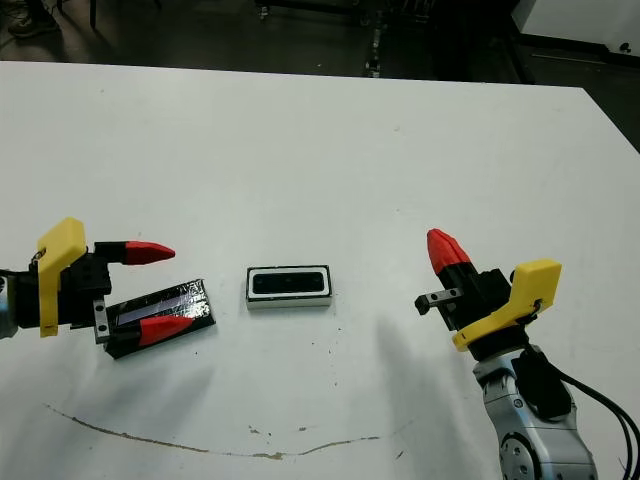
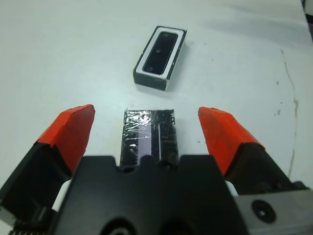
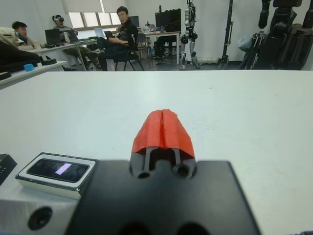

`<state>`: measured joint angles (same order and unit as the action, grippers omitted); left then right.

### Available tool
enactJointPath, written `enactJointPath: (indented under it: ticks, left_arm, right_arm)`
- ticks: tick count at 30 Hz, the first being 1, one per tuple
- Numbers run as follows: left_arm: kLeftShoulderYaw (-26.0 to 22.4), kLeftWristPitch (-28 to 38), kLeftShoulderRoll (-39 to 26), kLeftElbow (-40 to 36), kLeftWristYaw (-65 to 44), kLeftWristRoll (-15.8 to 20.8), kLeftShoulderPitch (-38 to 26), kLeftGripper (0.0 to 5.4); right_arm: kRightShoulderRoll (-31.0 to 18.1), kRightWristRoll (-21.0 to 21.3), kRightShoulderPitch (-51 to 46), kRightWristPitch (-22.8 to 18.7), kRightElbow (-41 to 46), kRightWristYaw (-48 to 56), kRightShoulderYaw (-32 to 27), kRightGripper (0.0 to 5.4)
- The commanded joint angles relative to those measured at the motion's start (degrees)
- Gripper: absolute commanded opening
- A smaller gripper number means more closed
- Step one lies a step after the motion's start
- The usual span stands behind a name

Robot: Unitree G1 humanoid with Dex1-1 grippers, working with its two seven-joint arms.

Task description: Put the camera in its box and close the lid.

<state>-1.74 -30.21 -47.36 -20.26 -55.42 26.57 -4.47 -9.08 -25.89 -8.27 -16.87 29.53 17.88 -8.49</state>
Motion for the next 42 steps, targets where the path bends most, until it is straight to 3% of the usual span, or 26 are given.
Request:
enactJointPath:
  ticks: [1,25,39,42]
  left_arm:
    - [1.3,-0.8,-0.8,1.3,-0.1,-1.4,0.5,5.4]
    - [4.8,4.2,-1.0,6.0,-2.8,-9.4,-0.4,5.4]
    - [5.9,4.3,-1.9,7.0,-4.8,-11.1,-0.8,5.4]
    - [6.3,6.1,-2.6,7.4,-6.0,-12.1,-0.9,5.14]
  right_arm:
    - [-0.8,-0.1,-0.1,-0.5,-0.2,-0.4,0.0,0.01]
    - [-1.4,-0.3,-0.5,-0.2,-0.3,0.0,0.0,0.01]
    - [-1.1,-0.2,-0.9,-0.1,-0.1,-0.3,0.4,0.01]
    - [-1.1,-0.4,-0.9,-0.1,-0.2,-0.3,0.4,0.0]
